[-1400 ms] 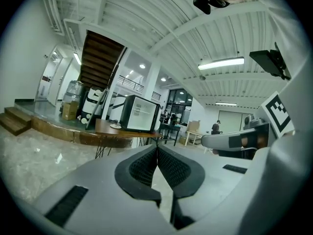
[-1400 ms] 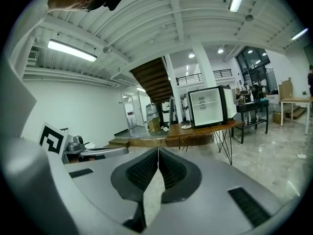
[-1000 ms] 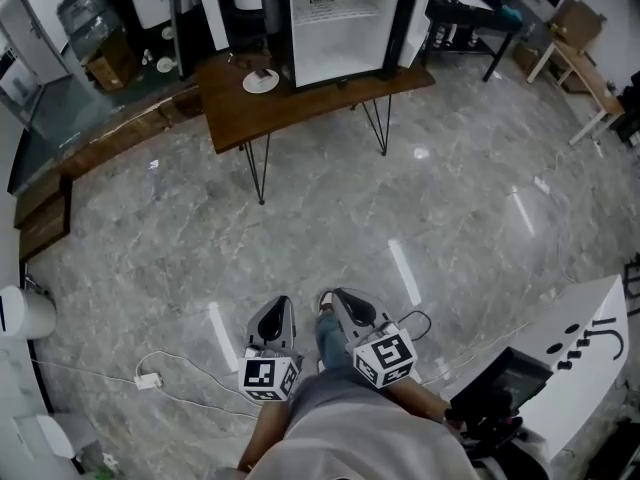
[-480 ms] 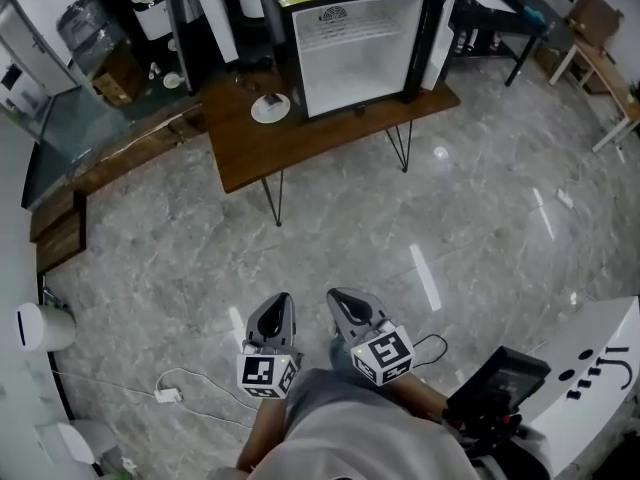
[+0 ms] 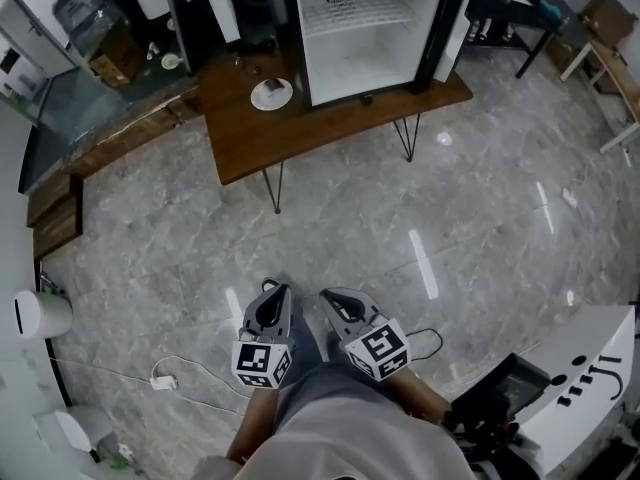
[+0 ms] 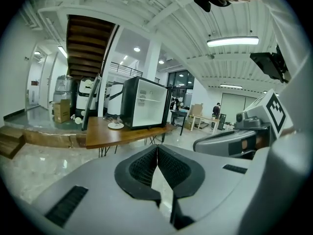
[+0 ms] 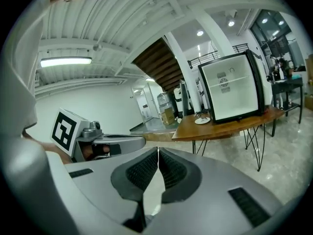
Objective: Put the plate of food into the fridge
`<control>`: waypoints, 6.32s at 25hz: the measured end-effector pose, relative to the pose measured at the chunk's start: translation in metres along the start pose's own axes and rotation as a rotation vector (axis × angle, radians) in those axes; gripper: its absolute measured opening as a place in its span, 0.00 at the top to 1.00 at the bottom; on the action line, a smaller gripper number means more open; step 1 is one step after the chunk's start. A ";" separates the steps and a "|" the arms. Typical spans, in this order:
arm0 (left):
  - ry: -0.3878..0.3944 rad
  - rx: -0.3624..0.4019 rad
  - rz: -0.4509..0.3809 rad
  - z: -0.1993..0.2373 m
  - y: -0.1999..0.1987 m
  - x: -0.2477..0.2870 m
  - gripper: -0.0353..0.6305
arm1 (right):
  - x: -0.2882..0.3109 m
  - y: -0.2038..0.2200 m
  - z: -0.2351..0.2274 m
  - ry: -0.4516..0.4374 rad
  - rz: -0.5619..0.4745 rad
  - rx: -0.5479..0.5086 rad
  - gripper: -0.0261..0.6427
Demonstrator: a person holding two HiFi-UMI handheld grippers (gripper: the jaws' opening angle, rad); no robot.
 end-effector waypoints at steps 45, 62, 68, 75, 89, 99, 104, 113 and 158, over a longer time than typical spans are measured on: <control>0.193 -0.090 -0.011 0.473 -0.132 0.232 0.92 | 0.492 -0.182 -0.084 0.192 0.096 0.066 0.93; 0.234 0.031 0.111 0.554 -0.240 0.472 0.92 | 0.634 -0.272 -0.318 0.230 0.036 0.262 0.93; 0.270 0.053 0.202 0.559 -0.229 0.556 0.92 | 0.651 -0.234 -0.390 0.307 0.099 0.469 0.93; 0.415 0.171 0.369 0.569 -0.219 0.663 0.92 | 0.658 -0.201 -0.444 0.425 0.086 0.661 0.93; 0.704 0.418 0.701 0.599 -0.209 0.831 0.91 | 0.682 -0.198 -0.507 0.701 -0.086 0.956 0.73; 0.754 0.524 0.847 0.589 -0.188 0.861 0.92 | 0.697 -0.170 -0.516 0.781 -0.191 1.175 0.73; 0.780 0.526 0.837 0.593 -0.191 0.863 0.92 | 0.704 -0.169 -0.515 0.728 -0.278 1.221 0.73; 0.805 0.491 0.777 0.596 -0.188 0.860 0.92 | 0.708 -0.155 -0.513 0.616 -0.453 1.364 0.86; 1.049 0.332 0.491 0.489 -0.210 0.675 0.92 | 0.576 -0.123 -0.409 0.107 -0.995 1.152 0.93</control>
Point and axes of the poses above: the fingertips, and each gripper's own axes: x forward along the fingers, z to its left, y out of its underside, the point moved 8 cm from there along -x, backward along the fingers, and after that the axes turned 2 degrees about -y, right-handed, at the moved point
